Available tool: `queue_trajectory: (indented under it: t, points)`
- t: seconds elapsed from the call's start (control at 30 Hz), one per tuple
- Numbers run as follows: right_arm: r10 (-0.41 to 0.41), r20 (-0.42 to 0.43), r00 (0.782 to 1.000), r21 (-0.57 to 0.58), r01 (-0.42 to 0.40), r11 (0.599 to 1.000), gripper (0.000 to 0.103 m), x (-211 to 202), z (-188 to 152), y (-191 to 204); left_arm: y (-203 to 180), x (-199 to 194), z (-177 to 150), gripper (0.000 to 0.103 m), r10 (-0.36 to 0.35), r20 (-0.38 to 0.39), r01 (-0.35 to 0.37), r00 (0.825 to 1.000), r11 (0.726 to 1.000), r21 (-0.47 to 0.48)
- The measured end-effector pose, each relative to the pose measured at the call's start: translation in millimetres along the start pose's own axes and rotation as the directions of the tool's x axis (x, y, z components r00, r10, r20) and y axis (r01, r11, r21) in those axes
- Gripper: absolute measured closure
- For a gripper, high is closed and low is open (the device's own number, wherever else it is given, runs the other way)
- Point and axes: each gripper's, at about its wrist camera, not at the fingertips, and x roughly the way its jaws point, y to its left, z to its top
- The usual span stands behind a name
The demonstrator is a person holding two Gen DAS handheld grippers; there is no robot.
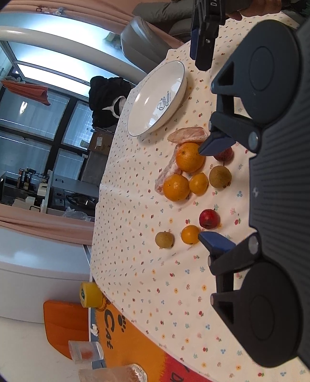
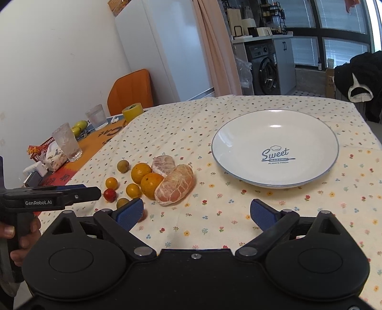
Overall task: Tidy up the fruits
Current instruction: 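Lower the left tool onto a small yellow-green plum and close it, then grasp a peeled pink pomelo segment with the right tool while left holds the plum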
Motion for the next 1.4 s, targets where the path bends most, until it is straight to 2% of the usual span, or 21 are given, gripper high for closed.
queue_trajectory:
  t: [0.07,0.3,0.47,0.63,0.67,0.7,1.33,1.4]
  points:
    - [0.009,-0.007,1.0,-0.001,-0.009,1.0,0.008,4.6,0.9,-0.7,-0.1,4.1,-1.1,0.038,-0.009,-0.003,0.009,1.0,1.0,-0.003]
    - [0.032,-0.034,0.999,0.003,-0.032,0.999,0.012,20.5,1.5,-3.8,-3.1,21.5,-5.0,0.059,-0.042,-0.041,0.042,0.998,0.999,-0.01]
    - [0.048,-0.054,0.997,0.015,-0.048,0.999,0.018,30.8,0.4,-7.1,-6.8,32.1,-5.1,0.069,-0.05,-0.06,0.05,0.997,0.999,-0.004]
    - [0.064,-0.078,0.995,0.015,-0.063,0.998,0.024,41.1,0.5,-5.3,-9.6,43.9,-7.3,0.07,-0.057,-0.091,0.057,0.994,0.998,-0.001]
    - [0.066,-0.081,0.995,0.011,-0.065,0.998,0.025,43.1,0.9,-4.3,-10.1,46.1,-8.0,0.072,-0.057,-0.097,0.057,0.994,0.998,0.001]
    - [0.067,-0.085,0.994,0.007,-0.067,0.998,0.026,45.5,1.4,-3.4,-10.1,48.6,-9.0,0.079,-0.059,-0.106,0.059,0.993,0.998,0.0]
    - [0.108,-0.134,0.985,-0.032,-0.114,0.993,0.031,89.2,18.3,17.2,7.6,25.4,4.0,0.079,-0.038,-0.024,0.038,0.999,0.999,-0.016]
    - [0.11,-0.142,0.984,-0.03,-0.115,0.993,0.036,93.8,17.7,17.2,9.5,24.3,4.0,0.079,-0.038,-0.021,0.037,0.999,0.999,-0.02]
